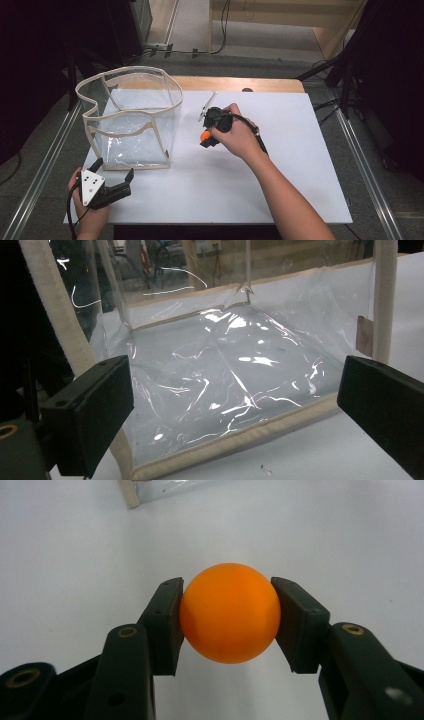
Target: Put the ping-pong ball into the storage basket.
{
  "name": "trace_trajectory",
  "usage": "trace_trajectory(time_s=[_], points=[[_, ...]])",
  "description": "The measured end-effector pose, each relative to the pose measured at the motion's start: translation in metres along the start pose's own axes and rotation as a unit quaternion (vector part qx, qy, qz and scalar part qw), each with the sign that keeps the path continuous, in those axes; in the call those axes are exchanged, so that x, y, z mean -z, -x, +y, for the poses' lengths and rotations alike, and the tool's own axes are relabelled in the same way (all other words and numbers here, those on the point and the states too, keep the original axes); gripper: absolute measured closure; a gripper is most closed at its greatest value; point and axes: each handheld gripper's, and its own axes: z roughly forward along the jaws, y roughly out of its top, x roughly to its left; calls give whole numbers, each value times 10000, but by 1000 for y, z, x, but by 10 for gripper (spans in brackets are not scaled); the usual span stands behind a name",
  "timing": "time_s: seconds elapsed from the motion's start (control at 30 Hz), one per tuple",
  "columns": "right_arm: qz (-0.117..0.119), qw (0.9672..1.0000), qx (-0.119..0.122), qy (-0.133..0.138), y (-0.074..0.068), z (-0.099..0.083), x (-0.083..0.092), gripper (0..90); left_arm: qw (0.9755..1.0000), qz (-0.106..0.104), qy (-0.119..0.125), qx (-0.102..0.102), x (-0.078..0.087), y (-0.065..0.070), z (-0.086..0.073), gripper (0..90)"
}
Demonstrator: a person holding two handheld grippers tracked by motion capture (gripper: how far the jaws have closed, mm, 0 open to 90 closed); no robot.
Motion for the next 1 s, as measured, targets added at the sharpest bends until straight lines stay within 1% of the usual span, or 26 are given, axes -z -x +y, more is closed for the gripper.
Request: trace_trajectory(time_s=[0.03, 0.1, 0.2, 0.33, 0.43, 0.47, 0.5, 0.53, 0.57, 0.83, 0.9, 1.0], points=[[-14, 10000, -12, -48, 0, 1, 1, 478, 10000, 1, 2, -2, 0, 0, 0, 21], [-3, 10000, -9, -15, 0, 2, 2, 478, 10000, -1, 1, -2, 0, 0, 0, 21], [9, 10000, 64, -20, 0, 4, 3, 478, 10000, -2, 1, -3, 0, 0, 0, 21], [30, 10000, -5, -17, -1, 5, 4, 478, 10000, -1, 0, -3, 0, 0, 0, 21], [36, 10000, 63, 5, 0, 7, 5, 478, 10000, -2, 2, -2, 0, 0, 0, 21], [32, 10000, 50, -30, 0, 8, 7, 478, 10000, -3, 3, -1, 0, 0, 0, 21], [45, 10000, 25, -10, -1, 9, 7, 478, 10000, -1, 2, -4, 0, 0, 0, 21], [40, 9999, 91, 22, 0, 10, 7, 478, 10000, -3, 4, -2, 0, 0, 0, 21], [36, 10000, 68, 2, -1, 11, 8, 478, 10000, -4, 4, -3, 0, 0, 0, 21], [46, 9999, 147, -3, 0, 17, 13, 478, 10000, -8, 1, -2, 0, 0, 0, 21], [73, 9999, 124, -7, -1, 18, 14, 479, 10000, -8, -1, -7, 0, 0, 0, 21], [73, 9999, 150, -1, -1, 20, 16, 479, 10000, -12, 0, -13, 0, 0, 0, 21]])
